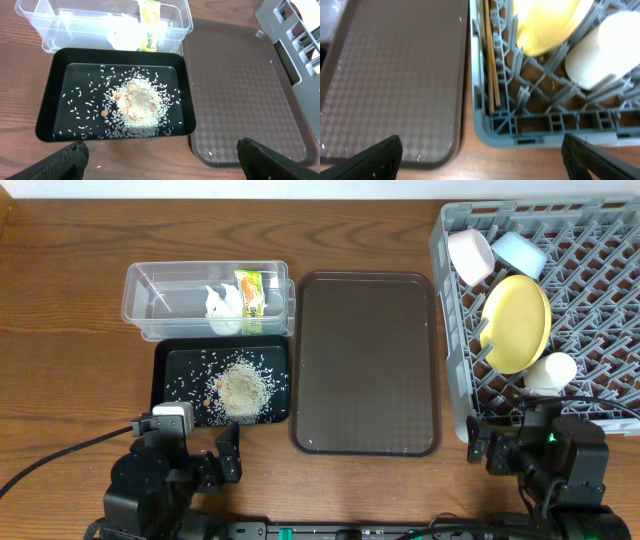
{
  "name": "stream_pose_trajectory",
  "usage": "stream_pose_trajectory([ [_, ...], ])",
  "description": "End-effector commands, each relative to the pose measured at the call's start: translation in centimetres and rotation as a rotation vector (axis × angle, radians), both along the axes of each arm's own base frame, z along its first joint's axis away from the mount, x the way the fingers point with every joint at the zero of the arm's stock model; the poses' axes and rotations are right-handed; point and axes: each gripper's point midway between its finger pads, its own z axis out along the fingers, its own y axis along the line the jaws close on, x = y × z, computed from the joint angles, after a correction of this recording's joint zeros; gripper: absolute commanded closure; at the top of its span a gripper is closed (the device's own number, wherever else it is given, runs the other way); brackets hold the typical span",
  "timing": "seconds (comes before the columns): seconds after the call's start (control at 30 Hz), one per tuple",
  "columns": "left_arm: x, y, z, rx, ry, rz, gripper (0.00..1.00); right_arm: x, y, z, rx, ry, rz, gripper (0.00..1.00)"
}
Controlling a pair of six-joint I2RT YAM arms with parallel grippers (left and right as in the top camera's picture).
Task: Sort waste into correct bins and load items into the dishwasher rack
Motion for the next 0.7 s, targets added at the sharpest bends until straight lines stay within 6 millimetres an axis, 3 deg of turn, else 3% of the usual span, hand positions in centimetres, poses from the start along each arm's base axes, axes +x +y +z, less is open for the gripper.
stream_pose_trajectory([
  [0.0, -0.1, -0.1, -0.1, 0.004, 0.002, -0.012, 0.03, -0.6, -0.5, -0.8, -0.014, 0.033, -0.023, 0.01],
  [0.13, -0.1, -0.1, -0.1, 0.004, 0.002, -0.012, 0.03, -1.6, -2.5, -1.7, -0.102, 0.09, -0.102, 0.01],
  [0.37, -0.1, -0.1, -0.1, 0.004, 0.002, -0.012, 0.02, -2.4, -2.4, -1.9, -0.104, 0.095, -0.096, 0.01],
  [0.5, -0.1, -0.1, -0.1, 0.004, 0.002, -0.012, 0.02, -1.6, -2.2, 0.4, -0.094, -0.063, -0.096, 0.01],
  [0.67, -0.1, -0.1, -0.1, 0.004, 0.002, -0.011, 0.02, 0.9, -1.7, 4.0, -0.071, -0.397, -0.083, 0.01],
])
